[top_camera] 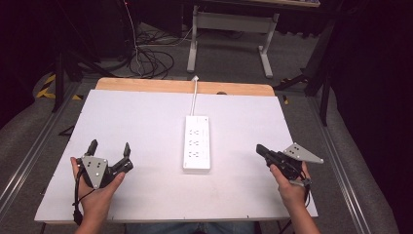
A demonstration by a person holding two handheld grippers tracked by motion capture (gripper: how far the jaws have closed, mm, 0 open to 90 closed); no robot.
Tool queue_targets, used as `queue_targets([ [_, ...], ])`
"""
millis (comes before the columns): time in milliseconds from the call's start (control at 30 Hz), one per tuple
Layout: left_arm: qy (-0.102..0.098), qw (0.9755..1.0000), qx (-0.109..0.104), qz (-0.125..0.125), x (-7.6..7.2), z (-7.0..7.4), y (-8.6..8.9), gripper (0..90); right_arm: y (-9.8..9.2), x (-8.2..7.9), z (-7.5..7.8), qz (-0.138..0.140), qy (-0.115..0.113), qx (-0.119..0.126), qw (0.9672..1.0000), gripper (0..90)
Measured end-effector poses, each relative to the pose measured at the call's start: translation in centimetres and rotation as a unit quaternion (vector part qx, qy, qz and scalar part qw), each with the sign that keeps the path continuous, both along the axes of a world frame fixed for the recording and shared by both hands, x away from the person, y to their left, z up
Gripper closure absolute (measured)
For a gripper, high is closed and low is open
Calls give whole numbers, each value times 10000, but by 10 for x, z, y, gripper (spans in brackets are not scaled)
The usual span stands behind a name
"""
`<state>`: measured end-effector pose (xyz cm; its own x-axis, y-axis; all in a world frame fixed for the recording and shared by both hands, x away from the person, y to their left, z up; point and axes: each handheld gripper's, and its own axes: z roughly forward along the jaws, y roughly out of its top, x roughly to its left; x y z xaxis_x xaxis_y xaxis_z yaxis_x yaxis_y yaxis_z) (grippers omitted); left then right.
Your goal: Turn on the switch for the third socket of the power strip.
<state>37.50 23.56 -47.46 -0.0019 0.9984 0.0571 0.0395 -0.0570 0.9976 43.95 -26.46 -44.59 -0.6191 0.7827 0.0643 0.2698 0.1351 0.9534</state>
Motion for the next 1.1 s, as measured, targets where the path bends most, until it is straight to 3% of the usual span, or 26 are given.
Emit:
queue_targets([
  [233,-22,10000,9,-15,-1,0,0,86,12,3,5,108,9,-92,9999,900],
  [1100,37,10000,31,-81,1,-1,-1,93,22,17,12,301,201,-249,9990,900],
])
